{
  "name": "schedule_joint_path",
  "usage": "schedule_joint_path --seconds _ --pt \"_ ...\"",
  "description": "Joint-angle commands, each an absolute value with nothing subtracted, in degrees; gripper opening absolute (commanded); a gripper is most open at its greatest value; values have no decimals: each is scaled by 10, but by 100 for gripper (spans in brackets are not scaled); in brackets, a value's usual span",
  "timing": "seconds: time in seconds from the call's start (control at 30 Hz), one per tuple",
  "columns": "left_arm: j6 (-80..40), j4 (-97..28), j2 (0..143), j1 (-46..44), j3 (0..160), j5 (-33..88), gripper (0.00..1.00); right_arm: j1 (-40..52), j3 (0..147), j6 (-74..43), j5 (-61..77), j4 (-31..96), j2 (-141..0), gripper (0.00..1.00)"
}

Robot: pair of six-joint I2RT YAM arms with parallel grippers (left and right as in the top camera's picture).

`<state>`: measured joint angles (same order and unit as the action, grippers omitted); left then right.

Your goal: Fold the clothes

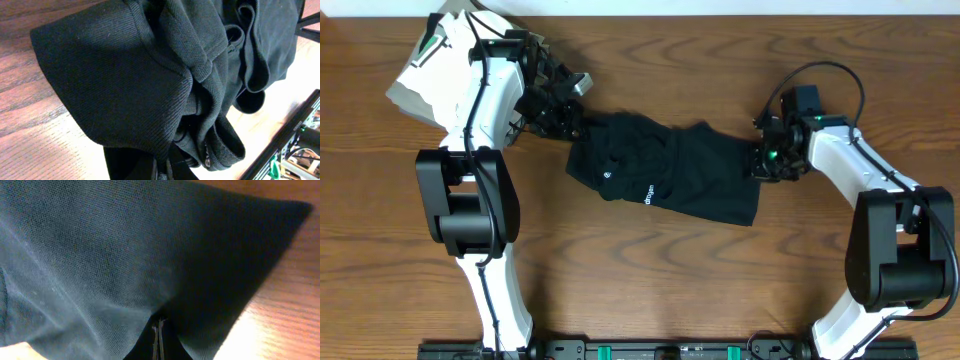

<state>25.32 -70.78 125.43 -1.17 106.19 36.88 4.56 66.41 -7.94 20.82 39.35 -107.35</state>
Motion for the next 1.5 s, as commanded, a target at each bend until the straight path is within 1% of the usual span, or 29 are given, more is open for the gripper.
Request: schedule_joint_path --seconds 0.0,0.17,0.33,0.5,0.67,0.8,0.9,1.03,1.17,1.37,1.4,1.47 --pt "250 -717 1246 -10 1072 366 6 40 635 -108 226 373 -1066 1" --pt "250 -735 1226 -19 1072 367 6 40 602 -122 225 340 -1092 1" --pt "232 -725 1180 -62 1072 371 6 40 599 -122 226 342 -1117 1" --pt "196 -680 1142 -149 1072 371 6 40 599 -122 229 340 -1128 1" --pt "157 -621 1138 -254 1072 370 6 40 599 -122 229 340 -1128 1" --pt "148 -560 1140 -342 1072 363 6 40 599 -122 229 340 -1128 1" --pt "123 -518 1141 -394 1072 312 6 40 599 -122 229 340 -1128 1" --pt "121 -481 1141 -443 1072 260 6 40 599 -122 230 340 -1128 1" --pt "121 -457 1141 -467 1072 226 6 36 599 -122 233 338 -1128 1" --pt "121 -448 1141 -469 1072 213 7 17 600 -122 273 322 -1128 1" --pt "121 -446 1141 -469 1072 213 15 14 600 -122 277 321 -1128 1" --pt "121 -439 1141 -469 1072 213 60 8 606 -122 282 321 -1127 1"
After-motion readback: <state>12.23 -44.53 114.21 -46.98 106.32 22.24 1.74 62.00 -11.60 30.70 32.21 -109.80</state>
